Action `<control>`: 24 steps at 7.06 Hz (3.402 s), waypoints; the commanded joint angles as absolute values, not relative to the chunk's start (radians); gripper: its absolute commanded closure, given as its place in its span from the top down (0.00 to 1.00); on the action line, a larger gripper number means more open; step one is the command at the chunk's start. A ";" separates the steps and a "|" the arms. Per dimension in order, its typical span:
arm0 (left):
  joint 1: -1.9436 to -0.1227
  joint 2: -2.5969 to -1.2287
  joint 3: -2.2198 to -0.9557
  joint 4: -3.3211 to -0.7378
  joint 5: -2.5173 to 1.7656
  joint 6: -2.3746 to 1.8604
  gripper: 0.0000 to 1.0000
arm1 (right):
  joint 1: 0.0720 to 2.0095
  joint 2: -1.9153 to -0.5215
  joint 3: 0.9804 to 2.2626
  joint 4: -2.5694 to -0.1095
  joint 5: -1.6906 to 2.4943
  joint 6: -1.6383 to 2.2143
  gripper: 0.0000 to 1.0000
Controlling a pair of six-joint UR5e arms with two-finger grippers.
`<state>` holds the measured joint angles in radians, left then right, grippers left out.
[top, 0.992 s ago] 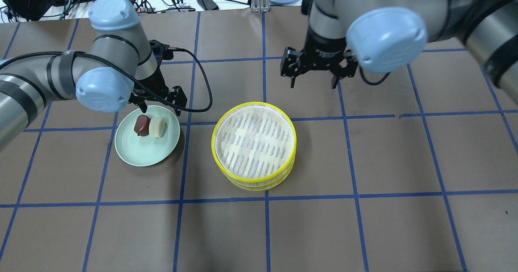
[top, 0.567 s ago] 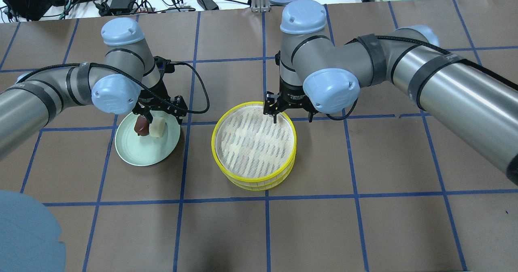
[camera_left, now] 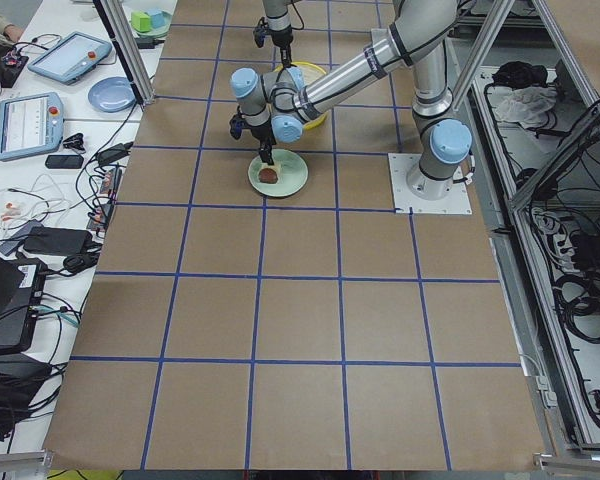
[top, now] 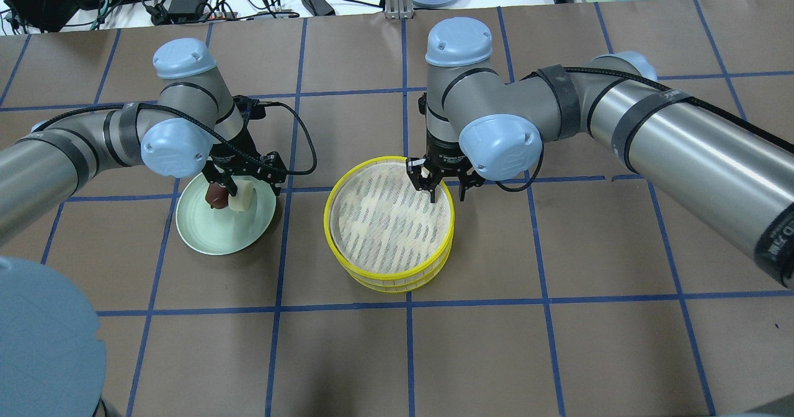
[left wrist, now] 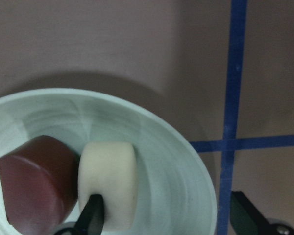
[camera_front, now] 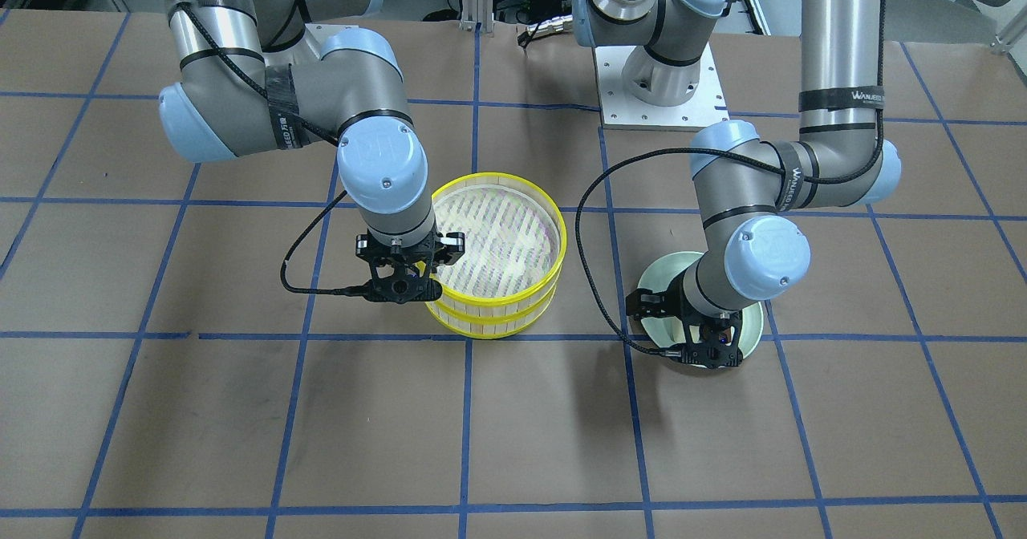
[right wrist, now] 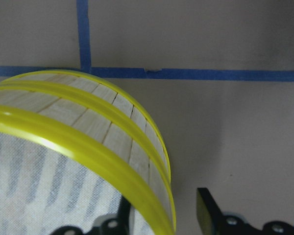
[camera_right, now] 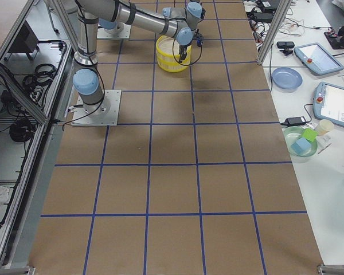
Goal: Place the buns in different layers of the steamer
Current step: 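Grasp white bun with left gripper while right gripper lifts top tier aside, then carry white bun with left gripper into bottom steamer tier and release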
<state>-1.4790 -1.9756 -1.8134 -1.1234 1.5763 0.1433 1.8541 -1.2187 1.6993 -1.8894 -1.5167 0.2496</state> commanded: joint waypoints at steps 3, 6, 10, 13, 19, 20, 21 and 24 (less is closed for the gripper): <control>-1.476 -1.960 -1.799 -1.124 1.582 0.150 0.92 | 1.833 -1.323 1.628 -1.743 -1.525 0.244 0.06; -1.462 -1.979 -1.801 -1.115 1.650 0.167 0.92 | 1.578 -1.388 1.597 -1.637 -1.542 -0.062 0.06; -1.462 -1.982 -1.802 -1.118 1.592 0.153 0.92 | 1.349 -1.391 1.606 -1.635 -1.621 -0.386 0.06; -1.463 -1.983 -1.801 -1.117 1.592 0.152 0.90 | 1.348 -1.391 1.609 -1.635 -1.617 -0.385 0.06; -1.463 -1.982 -1.799 -1.115 1.605 0.189 0.00 | 1.348 -1.391 1.614 -1.635 -1.617 -0.387 0.06; -1.468 -1.965 -1.798 -1.114 1.605 0.199 0.00 | 1.348 -1.391 1.614 -1.635 -1.615 -0.385 0.06; -1.476 -1.945 -1.764 -1.117 1.608 0.219 0.00 | 1.348 -1.391 1.615 -1.635 -1.615 -0.385 0.06; -1.581 -1.830 -1.678 -1.227 1.548 0.090 0.00 | 1.348 -1.391 1.617 -1.635 -1.614 -0.383 0.06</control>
<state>-1.5200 -1.8714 -1.7013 -1.1962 1.5946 0.1776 1.3484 -1.3914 1.6164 -1.6352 -1.6140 -0.3841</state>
